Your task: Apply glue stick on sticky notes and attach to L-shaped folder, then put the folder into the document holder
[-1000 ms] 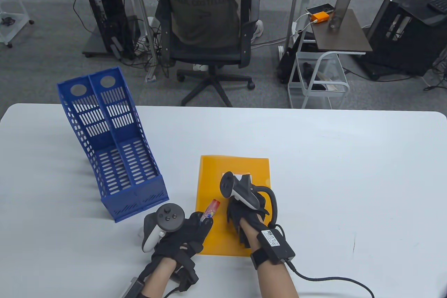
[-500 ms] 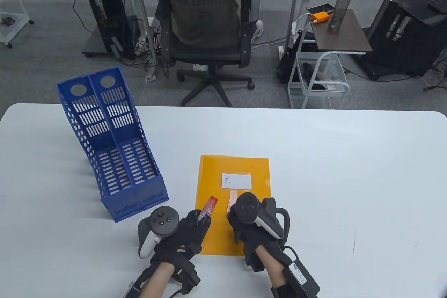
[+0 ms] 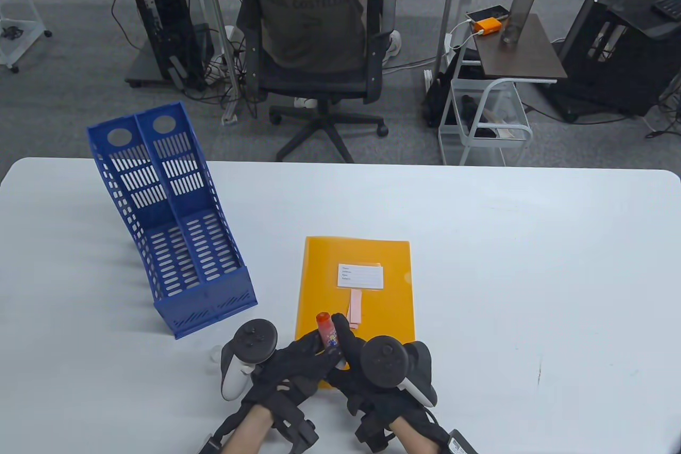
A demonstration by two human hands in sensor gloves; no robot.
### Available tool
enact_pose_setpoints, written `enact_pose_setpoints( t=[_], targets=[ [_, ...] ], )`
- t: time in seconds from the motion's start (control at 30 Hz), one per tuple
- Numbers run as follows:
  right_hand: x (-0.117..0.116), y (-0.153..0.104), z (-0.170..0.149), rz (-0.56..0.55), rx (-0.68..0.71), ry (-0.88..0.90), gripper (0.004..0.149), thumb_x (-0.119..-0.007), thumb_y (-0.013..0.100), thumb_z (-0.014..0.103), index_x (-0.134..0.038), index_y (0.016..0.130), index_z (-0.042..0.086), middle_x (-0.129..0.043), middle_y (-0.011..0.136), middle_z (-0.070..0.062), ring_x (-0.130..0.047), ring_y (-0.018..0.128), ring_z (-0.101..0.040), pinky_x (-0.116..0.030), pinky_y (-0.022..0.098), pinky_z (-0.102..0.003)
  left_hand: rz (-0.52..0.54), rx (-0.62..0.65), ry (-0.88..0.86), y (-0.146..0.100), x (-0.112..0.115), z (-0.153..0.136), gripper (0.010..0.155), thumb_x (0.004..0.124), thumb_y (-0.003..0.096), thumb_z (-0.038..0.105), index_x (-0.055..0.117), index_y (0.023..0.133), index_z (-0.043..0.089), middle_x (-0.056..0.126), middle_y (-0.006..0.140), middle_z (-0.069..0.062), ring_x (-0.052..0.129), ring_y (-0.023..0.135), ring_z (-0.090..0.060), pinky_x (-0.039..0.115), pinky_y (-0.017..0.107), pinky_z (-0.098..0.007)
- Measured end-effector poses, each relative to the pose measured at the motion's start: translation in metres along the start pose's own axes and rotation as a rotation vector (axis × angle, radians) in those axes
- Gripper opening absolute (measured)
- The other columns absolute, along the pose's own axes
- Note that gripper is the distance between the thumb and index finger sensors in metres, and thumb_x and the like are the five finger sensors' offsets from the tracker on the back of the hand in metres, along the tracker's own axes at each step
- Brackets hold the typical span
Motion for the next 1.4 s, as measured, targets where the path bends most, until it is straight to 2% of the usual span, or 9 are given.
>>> enact_pose_setpoints(
  t=[0.17, 0.33, 0.43, 0.67, 0.83, 0.97, 1.07, 1.17, 1.4],
  targets=[
    [0.004, -0.001, 0.001, -0.041, 0.029, 0.016, 0.076, -0.089, 0.042, 0.041, -0.062, 0.104, 0.006, -0.097, 0.069, -0.021, -0.102, 0.028, -0.024, -0.087, 0.019, -0.039, 0.001, -0.007, -0.043, 0.002, -0.004, -0.006, 0.065, 0.068, 0.052, 0.061, 0.06, 0.104, 0.023, 0.034, 0.119, -0.018, 0.022, 0.109, -0.041, 0.027, 0.075, -0.063],
    [0.016, -0.005, -0.001, -0.167, 0.03, 0.099, 0.065, -0.093, 0.037, 0.046, -0.086, 0.089, 0.008, -0.099, 0.065, -0.018, -0.102, 0.027, -0.023, -0.087, 0.018, -0.038, 0.034, 0.005, -0.409, 0.002, -0.015, -0.018, 0.061, 0.08, 0.05, 0.055, 0.059, 0.099, 0.024, 0.06, 0.105, -0.008, 0.043, 0.106, -0.037, 0.034, 0.074, -0.064],
    [0.017, -0.004, -0.008, -0.194, 0.018, 0.194, 0.059, -0.081, 0.043, 0.05, -0.089, 0.084, 0.008, -0.099, 0.064, -0.016, -0.102, 0.027, -0.023, -0.087, 0.018, -0.038, 0.032, 0.053, -0.527, 0.001, -0.019, -0.018, 0.06, 0.084, 0.0488, 0.051, 0.063, 0.097, 0.022, 0.076, 0.092, -0.007, 0.06, 0.1, -0.034, 0.039, 0.073, -0.065],
    [-0.005, 0.005, -0.015, 0.079, -0.004, 0.291, 0.072, -0.056, 0.049, 0.054, -0.067, 0.102, 0.006, -0.077, 0.089, -0.026, -0.096, 0.046, -0.033, -0.084, 0.024, -0.042, 0.115, 0.117, -0.469, -0.006, -0.029, -0.01, 0.06, 0.086, 0.0477, 0.044, 0.065, 0.096, 0.016, 0.078, 0.091, -0.01, 0.063, 0.099, -0.036, 0.042, 0.072, -0.067],
    [0.005, 0.004, -0.011, -0.025, 0.024, 0.337, 0.064, -0.083, 0.039, 0.051, -0.081, 0.08, 0.002, -0.092, 0.066, -0.019, -0.1, 0.035, -0.025, -0.086, 0.019, -0.038, 0.123, 0.107, -0.455, -0.008, -0.028, -0.009, 0.06, 0.086, 0.0469, 0.048, 0.07, 0.093, 0.012, 0.084, 0.085, -0.011, 0.07, 0.095, -0.034, 0.047, 0.072, -0.067],
    [0.012, 0.001, -0.011, -0.127, 0.021, 0.294, 0.065, -0.098, 0.031, 0.048, -0.078, 0.078, 0.007, -0.09, 0.064, -0.013, -0.099, 0.034, -0.023, -0.087, 0.019, -0.038, 0.114, 0.123, -0.448, -0.007, -0.025, -0.005, 0.061, 0.086, 0.0466, 0.051, 0.07, 0.092, 0.014, 0.085, 0.083, -0.009, 0.072, 0.094, -0.032, 0.049, 0.072, -0.065],
    [0.008, 0.001, -0.015, -0.086, 0.051, 0.323, 0.075, -0.073, 0.039, 0.064, -0.077, 0.087, 0.006, -0.091, 0.071, -0.016, -0.099, 0.033, -0.026, -0.086, 0.018, -0.039, 0.129, 0.128, -0.48, -0.008, -0.027, -0.007, 0.061, 0.086, 0.0465, 0.05, 0.07, 0.092, 0.013, 0.084, 0.084, -0.009, 0.071, 0.094, -0.033, 0.049, 0.072, -0.066],
    [0.003, 0.002, -0.015, 0.009, 0.034, 0.408, 0.074, -0.055, 0.047, 0.056, -0.082, 0.087, 0.0, -0.095, 0.068, -0.021, -0.099, 0.031, -0.031, -0.084, 0.018, -0.041, 0.111, 0.125, -0.482, -0.009, -0.027, -0.007, 0.061, 0.086, 0.0466, 0.051, 0.071, 0.091, 0.013, 0.085, 0.083, -0.009, 0.072, 0.093, -0.033, 0.05, 0.071, -0.066],
    [0.013, -0.001, -0.007, -0.124, 0.031, 0.236, 0.066, -0.089, 0.036, 0.049, -0.073, 0.08, 0.002, -0.089, 0.058, -0.013, -0.096, 0.02, -0.018, -0.084, 0.011, -0.033, 0.117, 0.088, -0.437, -0.005, -0.024, -0.011, 0.061, 0.086, 0.0455, 0.052, 0.072, 0.091, 0.014, 0.087, 0.082, -0.008, 0.075, 0.092, -0.032, 0.052, 0.071, -0.065]
  ],
)
Point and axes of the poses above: the tracker on the back of each hand, its own z axis roughly to the thumb side, its own y axis roughly from the wrist to the fingertips, x = y × z, the point moved 2 cm from there along y, roughly from the wrist to the fingertips
